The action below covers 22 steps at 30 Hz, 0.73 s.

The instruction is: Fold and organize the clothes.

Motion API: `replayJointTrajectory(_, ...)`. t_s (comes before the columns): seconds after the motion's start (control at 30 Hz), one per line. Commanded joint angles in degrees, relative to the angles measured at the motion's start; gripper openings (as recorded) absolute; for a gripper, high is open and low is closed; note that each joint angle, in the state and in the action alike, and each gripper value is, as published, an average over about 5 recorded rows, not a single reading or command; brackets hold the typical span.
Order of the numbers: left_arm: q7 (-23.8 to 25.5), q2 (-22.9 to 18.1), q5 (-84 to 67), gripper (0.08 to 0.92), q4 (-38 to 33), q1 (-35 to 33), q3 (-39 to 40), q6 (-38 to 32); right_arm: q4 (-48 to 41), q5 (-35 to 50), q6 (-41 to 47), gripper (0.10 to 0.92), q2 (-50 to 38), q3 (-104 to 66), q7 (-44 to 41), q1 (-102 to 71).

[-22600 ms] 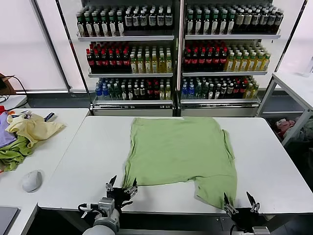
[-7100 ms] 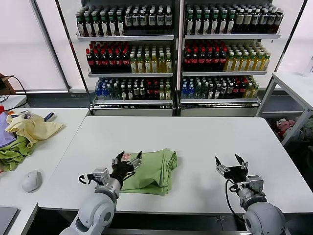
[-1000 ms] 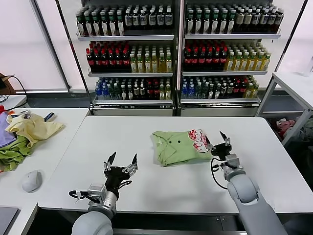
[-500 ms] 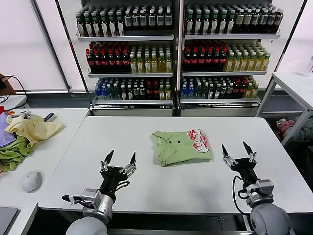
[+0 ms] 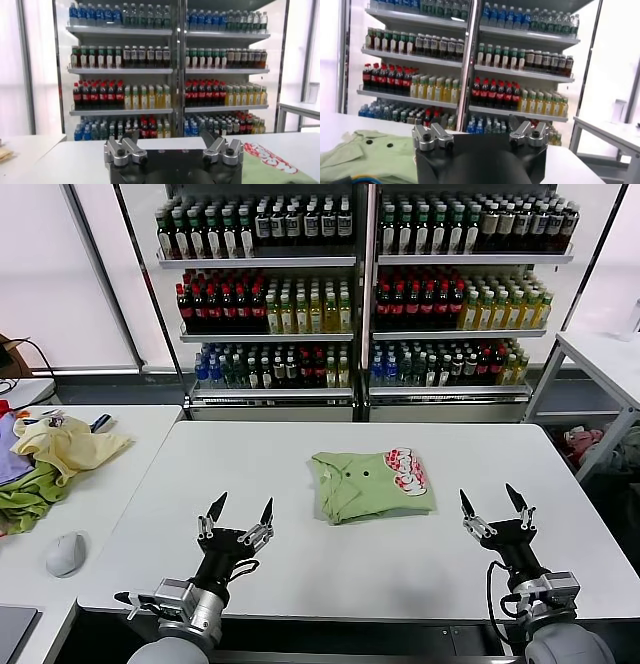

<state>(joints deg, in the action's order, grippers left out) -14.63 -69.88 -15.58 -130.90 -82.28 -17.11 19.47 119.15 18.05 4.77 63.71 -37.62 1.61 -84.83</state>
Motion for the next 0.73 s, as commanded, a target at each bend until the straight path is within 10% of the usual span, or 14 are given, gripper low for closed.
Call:
replayJointTrajectory(0.03, 1.64, -0.20, 0.79, 0.823, -0.50, -1.36, -1.04, -0.37, 0.76, -2.42, -2.43, 0.823, -0.70, 0.06, 1.71, -0.91)
replayJointTrajectory(0.73, 3.94, -1.07, 1.99, 0.823, 1.43, -1.25, -1.64, -1.19, -1.50, -2.34, -0.78, 0.823, -4.38, 0.70, 0.99, 0.84)
